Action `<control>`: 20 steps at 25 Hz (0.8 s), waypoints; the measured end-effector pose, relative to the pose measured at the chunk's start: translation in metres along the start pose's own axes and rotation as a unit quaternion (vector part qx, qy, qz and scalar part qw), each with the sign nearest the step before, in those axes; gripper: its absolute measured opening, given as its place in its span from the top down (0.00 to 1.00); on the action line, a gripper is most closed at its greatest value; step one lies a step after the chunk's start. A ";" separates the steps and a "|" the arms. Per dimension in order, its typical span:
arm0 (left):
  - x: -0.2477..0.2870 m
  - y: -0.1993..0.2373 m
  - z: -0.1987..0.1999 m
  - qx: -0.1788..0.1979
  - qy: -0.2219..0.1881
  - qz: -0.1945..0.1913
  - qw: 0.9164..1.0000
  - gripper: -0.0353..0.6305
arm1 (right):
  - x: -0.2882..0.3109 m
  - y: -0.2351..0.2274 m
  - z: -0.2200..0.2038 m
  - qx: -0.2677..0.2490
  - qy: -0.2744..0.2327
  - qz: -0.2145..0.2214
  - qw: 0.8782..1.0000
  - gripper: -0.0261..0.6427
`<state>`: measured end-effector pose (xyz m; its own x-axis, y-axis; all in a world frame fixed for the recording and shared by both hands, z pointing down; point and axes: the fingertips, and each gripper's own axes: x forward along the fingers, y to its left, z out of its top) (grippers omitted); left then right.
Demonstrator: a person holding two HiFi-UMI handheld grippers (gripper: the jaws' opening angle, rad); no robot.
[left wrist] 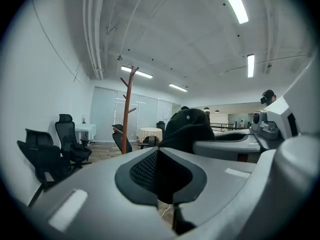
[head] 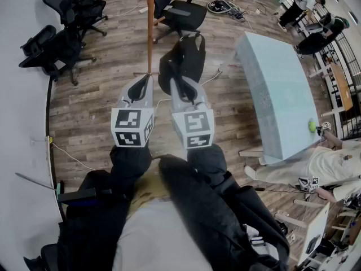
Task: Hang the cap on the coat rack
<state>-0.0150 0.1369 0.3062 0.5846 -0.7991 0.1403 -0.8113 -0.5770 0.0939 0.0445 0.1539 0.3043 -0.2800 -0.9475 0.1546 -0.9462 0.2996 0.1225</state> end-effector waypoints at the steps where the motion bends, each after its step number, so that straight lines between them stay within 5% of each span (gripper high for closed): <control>1: 0.000 0.001 0.000 0.000 0.000 0.001 1.000 0.96 | 0.001 0.001 0.000 0.000 0.001 0.001 1.000 0.92; 20: 0.002 0.028 -0.013 -0.016 0.009 -0.007 1.000 0.96 | 0.018 0.013 -0.012 0.004 0.010 -0.005 1.000 0.91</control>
<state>-0.0370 0.1210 0.3216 0.5959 -0.7877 0.1563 -0.8030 -0.5820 0.1282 0.0289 0.1418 0.3209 -0.2678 -0.9478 0.1728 -0.9500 0.2897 0.1168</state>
